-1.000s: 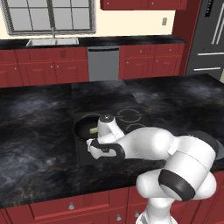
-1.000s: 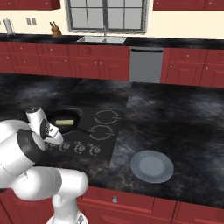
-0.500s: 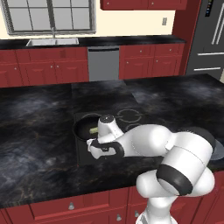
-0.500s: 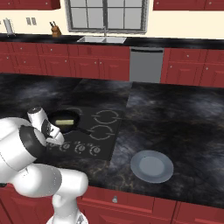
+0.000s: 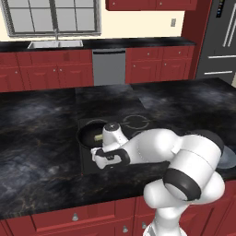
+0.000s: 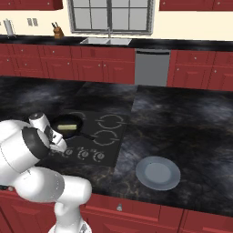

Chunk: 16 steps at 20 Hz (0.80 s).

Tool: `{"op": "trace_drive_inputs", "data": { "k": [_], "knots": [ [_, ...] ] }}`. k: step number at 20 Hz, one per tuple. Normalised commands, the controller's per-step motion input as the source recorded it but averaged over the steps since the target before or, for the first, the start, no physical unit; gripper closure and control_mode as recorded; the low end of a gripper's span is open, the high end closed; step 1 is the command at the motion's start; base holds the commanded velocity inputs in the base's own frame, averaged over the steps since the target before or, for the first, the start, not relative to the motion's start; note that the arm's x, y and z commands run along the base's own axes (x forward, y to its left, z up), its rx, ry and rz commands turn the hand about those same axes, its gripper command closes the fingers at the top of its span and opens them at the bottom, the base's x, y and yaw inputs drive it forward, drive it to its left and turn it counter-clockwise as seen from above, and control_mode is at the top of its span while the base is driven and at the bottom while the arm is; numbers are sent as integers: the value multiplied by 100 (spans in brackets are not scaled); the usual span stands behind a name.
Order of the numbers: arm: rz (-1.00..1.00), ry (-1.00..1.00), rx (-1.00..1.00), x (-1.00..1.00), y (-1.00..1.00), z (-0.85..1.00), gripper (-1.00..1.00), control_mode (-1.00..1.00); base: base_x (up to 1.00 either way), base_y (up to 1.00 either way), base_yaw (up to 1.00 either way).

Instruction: Pick up the butter stick and place it in the pan. Then turn on the burner for the pan.

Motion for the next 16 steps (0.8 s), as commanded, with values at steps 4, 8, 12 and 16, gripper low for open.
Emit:
{"op": "trace_drive_inputs", "data": {
  "k": [4,8,12,16],
  "knots": [
    [0,0,0,9,0,-14,-100,-100,0,0,0],
    [0,0,0,11,0,-13,-100,-100,0,0,0],
    [0,0,0,9,1,-6,-100,-100,0,0,0],
    [0,0,0,16,0,-5,-100,-100,0,0,0]
  ]
}}
